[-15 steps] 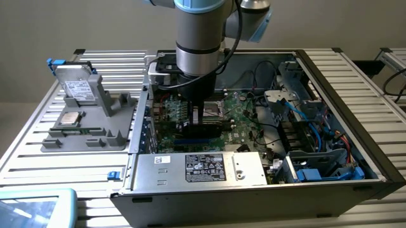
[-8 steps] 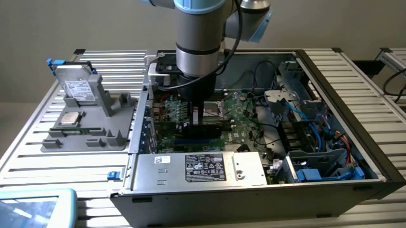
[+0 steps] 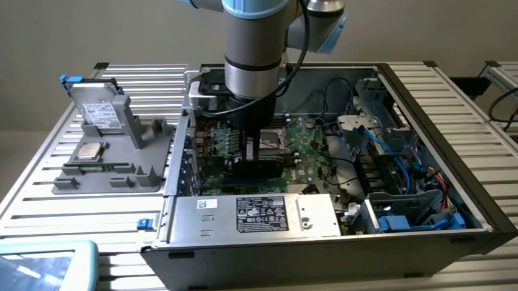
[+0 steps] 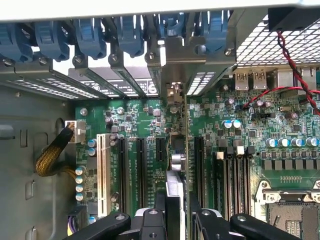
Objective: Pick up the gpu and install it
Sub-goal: 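Insert the gpu into the slot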
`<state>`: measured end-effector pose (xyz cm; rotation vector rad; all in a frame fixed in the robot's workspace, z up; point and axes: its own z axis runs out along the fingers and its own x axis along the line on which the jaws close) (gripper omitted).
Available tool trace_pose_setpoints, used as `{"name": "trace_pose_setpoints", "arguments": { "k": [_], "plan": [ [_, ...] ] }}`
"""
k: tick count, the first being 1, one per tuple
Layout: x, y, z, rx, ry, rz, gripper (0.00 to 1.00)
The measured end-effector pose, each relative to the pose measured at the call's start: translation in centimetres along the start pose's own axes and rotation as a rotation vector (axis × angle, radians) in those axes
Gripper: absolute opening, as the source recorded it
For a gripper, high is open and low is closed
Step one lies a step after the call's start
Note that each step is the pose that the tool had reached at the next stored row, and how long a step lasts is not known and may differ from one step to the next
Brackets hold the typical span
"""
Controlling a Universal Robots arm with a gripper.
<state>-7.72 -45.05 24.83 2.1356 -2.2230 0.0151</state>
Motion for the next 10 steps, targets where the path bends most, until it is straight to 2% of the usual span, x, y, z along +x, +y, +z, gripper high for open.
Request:
{"name": "trace_pose_setpoints", "arguments": {
  "k": [10],
  "plan": [
    [0.01, 0.00, 0.03, 0.0001, 0.0000, 0.000, 0.28]
  ]
}}
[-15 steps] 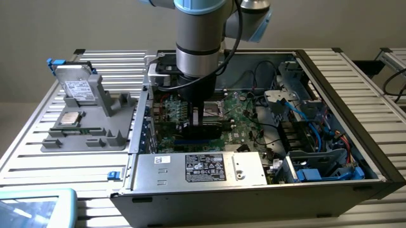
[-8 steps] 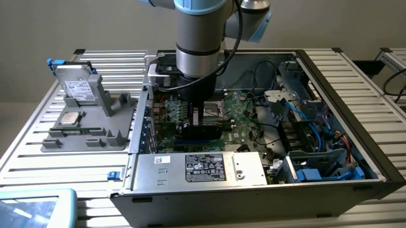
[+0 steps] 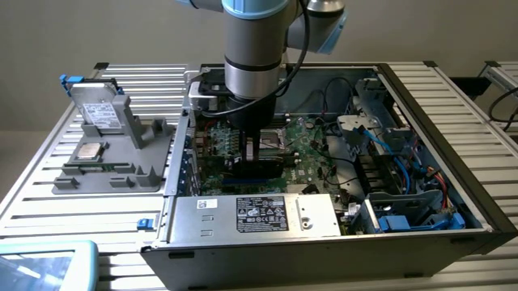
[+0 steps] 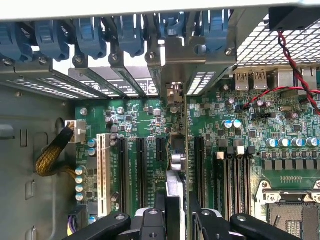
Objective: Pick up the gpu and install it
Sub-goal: 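Insert the gpu into the slot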
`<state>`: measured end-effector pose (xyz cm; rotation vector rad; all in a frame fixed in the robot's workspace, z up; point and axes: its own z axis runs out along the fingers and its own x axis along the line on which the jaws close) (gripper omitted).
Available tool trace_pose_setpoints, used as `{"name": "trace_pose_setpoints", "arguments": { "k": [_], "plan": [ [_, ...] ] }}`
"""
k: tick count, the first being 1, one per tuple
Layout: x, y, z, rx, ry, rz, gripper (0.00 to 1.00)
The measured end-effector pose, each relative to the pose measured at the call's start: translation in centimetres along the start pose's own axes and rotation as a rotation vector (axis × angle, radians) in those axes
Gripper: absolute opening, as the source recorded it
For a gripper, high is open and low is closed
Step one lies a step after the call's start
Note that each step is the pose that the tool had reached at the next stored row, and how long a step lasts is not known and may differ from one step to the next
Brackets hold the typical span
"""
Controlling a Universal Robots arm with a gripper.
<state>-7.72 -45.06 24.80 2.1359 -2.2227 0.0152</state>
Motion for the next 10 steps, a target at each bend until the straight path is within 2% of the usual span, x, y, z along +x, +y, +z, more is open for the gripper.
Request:
{"name": "trace_pose_setpoints", "arguments": {
  "k": [8, 10],
  "plan": [
    [0.08, 0.00, -0.01, 0.0004, -0.0003, -0.006, 0.28],
    [0.09, 0.01, -0.01, 0.0032, -0.0003, -0.006, 0.28]
  ]
}}
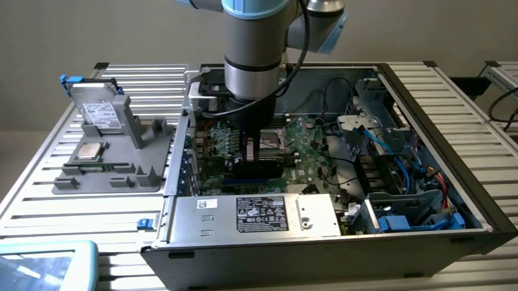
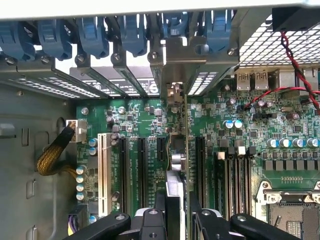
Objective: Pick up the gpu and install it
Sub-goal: 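Insert the gpu into the slot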
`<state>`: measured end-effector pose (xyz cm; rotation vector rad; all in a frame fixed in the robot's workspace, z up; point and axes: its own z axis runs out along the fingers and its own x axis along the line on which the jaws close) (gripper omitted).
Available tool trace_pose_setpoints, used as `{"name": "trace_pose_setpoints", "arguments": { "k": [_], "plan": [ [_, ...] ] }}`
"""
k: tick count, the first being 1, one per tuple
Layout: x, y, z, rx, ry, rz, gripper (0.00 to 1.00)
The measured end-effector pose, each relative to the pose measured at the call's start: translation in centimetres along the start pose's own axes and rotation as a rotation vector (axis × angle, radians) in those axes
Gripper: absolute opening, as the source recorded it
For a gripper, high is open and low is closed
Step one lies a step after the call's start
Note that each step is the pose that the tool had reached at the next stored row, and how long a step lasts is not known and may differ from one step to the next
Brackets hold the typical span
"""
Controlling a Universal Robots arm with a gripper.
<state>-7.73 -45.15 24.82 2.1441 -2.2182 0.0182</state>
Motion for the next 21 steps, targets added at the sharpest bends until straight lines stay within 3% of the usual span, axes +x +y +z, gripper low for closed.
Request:
{"name": "trace_pose_setpoints", "arguments": {
  "k": [3, 12, 18, 21],
  "plan": [
    [0.00, 0.03, 0.00, 0.0105, -0.0005, 0.001, 0.28],
    [0.01, 0.36, 0.01, 0.0163, -0.0005, 0.001, 0.28],
    [-0.01, 0.39, 0.01, 0.0162, -0.0013, 0.001, 0.28],
    [0.00, 0.39, -0.07, 0.0129, -0.0021, 0.000, 0.28]
  ]
}}
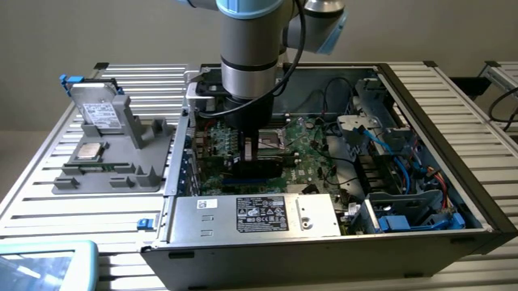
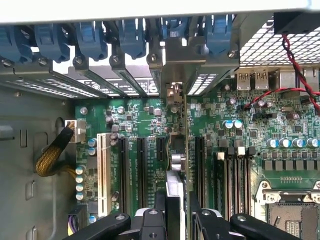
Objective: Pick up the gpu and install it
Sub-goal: 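Insert the gpu into the slot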
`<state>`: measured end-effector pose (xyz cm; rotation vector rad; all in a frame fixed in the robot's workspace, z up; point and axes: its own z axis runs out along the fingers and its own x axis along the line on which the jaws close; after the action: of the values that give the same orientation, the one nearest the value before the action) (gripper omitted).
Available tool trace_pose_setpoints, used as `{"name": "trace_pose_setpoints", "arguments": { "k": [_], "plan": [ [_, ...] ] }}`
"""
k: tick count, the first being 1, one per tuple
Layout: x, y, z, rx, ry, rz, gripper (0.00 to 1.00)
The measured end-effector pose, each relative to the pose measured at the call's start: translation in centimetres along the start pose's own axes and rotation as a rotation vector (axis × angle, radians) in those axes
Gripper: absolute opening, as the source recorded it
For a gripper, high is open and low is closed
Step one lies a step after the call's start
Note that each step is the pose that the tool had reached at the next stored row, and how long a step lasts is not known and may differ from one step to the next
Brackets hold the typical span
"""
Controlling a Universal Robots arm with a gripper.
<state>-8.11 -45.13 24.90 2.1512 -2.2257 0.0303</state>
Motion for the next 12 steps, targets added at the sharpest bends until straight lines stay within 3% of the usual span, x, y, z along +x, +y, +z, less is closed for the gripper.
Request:
{"name": "trace_pose_setpoints", "arguments": {
  "k": [9, 12],
  "plan": [
    [0.00, 0.00, 0.01, -0.0021, -0.0009, 0.000, 0.28],
    [-0.01, 0.00, 0.03, -0.0026, -0.0037, 0.000, 0.28]
  ]
}}
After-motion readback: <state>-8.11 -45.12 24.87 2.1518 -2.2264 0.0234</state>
